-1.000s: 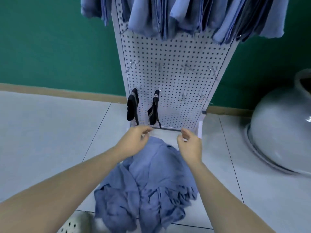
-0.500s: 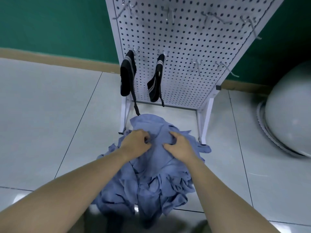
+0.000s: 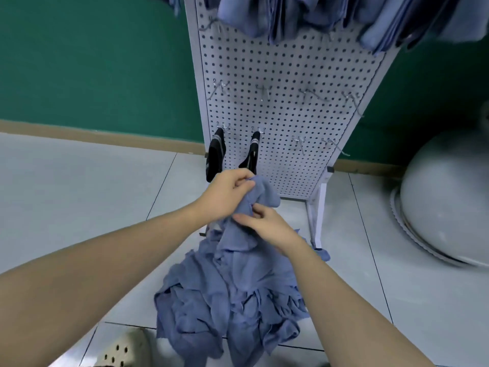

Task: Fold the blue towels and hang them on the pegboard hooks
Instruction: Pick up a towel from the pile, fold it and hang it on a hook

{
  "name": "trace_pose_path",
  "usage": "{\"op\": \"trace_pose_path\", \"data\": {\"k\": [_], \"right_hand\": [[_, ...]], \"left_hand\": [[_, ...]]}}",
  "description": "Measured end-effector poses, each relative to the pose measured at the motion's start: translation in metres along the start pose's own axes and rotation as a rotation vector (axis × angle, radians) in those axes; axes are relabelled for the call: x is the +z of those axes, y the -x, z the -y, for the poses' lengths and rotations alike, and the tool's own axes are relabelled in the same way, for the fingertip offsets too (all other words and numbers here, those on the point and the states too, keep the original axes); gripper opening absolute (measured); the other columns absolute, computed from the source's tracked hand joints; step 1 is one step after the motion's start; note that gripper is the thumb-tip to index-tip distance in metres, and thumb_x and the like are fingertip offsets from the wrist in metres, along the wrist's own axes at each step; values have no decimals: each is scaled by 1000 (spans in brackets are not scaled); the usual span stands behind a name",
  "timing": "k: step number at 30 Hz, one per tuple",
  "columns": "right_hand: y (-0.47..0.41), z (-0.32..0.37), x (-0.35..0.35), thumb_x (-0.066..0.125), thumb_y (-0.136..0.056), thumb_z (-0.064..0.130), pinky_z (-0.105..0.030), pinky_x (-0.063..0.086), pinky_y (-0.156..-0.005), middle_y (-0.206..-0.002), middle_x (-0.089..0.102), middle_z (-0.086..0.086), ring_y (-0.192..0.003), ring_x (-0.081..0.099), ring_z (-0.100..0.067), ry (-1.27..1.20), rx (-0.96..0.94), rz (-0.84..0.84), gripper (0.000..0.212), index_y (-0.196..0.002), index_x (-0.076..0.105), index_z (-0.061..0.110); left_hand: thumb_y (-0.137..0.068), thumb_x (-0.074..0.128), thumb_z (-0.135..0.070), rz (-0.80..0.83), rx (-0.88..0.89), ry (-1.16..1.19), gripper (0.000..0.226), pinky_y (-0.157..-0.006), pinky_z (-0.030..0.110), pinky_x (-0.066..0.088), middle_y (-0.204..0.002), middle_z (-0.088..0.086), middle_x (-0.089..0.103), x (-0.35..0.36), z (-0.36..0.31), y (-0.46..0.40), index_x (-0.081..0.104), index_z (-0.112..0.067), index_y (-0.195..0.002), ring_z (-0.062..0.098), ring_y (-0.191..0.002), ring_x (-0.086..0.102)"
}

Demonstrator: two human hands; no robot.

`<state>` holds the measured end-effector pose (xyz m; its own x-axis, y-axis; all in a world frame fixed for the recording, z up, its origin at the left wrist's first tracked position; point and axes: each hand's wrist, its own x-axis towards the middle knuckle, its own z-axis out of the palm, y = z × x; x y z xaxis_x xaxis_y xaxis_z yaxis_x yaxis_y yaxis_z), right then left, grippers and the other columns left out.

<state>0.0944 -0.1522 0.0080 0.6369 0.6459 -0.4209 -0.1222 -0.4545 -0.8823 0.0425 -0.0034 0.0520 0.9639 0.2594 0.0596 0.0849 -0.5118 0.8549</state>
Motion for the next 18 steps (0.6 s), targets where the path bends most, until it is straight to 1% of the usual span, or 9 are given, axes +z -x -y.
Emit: {"op": "trace_pose_path", "data": {"k": [1, 2, 3, 5, 6, 9, 12, 15, 18], "right_hand": [[8, 15, 0, 79, -86, 39, -13, 48, -67, -67, 67, 18, -67, 61, 6, -6, -45, -45, 27, -87, 65, 17], [14, 28, 0, 76, -92, 30, -12, 38, -54, -52, 55, 18, -51, 49, 6, 10, -96, -107, 31, -74, 55, 17], [23, 45, -1, 73, -95, 23, -15, 31, -48, -48, 45, 15, -45, 39, 2, 53, -158, -183, 38, -67, 47, 19], [44, 77, -7, 65, -99, 15, -18, 29, -49, -57, 44, 8, -52, 35, -2, 123, -259, -287, 39, -66, 44, 20], [54, 93, -11, 61, -100, 12, -18, 31, -49, -61, 45, 6, -56, 37, -5, 133, -300, -307, 38, -67, 45, 20], [95, 147, -30, 56, -101, 13, -17, 33, -52, -68, 51, 3, -61, 42, -9, 158, -367, -336, 25, -76, 54, 13], [132, 196, -50, 56, -102, 14, -31, 44, -71, -82, 63, -2, -78, 55, -13, 144, -461, -277, 16, -92, 64, 4], [170, 238, -63, 55, -103, 11, -28, 45, -75, -70, 63, 11, -75, 57, -8, 121, -537, -222, 20, -84, 64, 13], [210, 273, -60, 50, -106, 10, -14, 43, -63, -53, 57, 19, -56, 55, 6, 69, -591, -125, 25, -84, 59, 15]], "left_hand": [[-103, 56, -12, -3, 26, 1, 17, -67, 32, 41, -74, 18, 63, -10, -14, -1, 67, -3, -93, 13, -69, 47], [-102, 57, -12, -12, 37, 3, 18, -67, 33, 41, -73, 18, 60, -21, -30, -1, 66, -2, -91, 16, -69, 45], [-102, 58, -14, -20, 49, 14, 19, -67, 35, 43, -71, 18, 57, -32, -46, 1, 65, -2, -88, 17, -69, 44], [-100, 60, -23, -35, 68, 73, 22, -72, 47, 56, -76, 27, 61, -52, -80, 7, 67, -4, -90, 19, -71, 52], [-100, 60, -24, -42, 77, 107, 22, -79, 52, 60, -80, 25, 66, -63, -96, 12, 70, -7, -91, 18, -74, 58], [-103, 61, -21, -66, 108, 128, 17, -91, 44, 61, -92, 10, 72, -90, -135, 32, 72, -8, -101, 11, -85, 64], [-98, 68, -24, -26, 119, 148, 26, -96, 37, 59, -114, 4, 72, -111, -158, 52, 68, -11, -121, 9, -101, 66], [-94, 73, -21, 72, 101, 204, 45, -100, 24, 54, -128, -6, 70, -122, -171, 71, 59, -17, -137, 5, -117, 67], [-92, 76, -23, 163, 145, 165, 48, -103, 23, 51, -131, -11, 70, -123, -177, 87, 58, -25, -136, 5, -123, 64]]}}
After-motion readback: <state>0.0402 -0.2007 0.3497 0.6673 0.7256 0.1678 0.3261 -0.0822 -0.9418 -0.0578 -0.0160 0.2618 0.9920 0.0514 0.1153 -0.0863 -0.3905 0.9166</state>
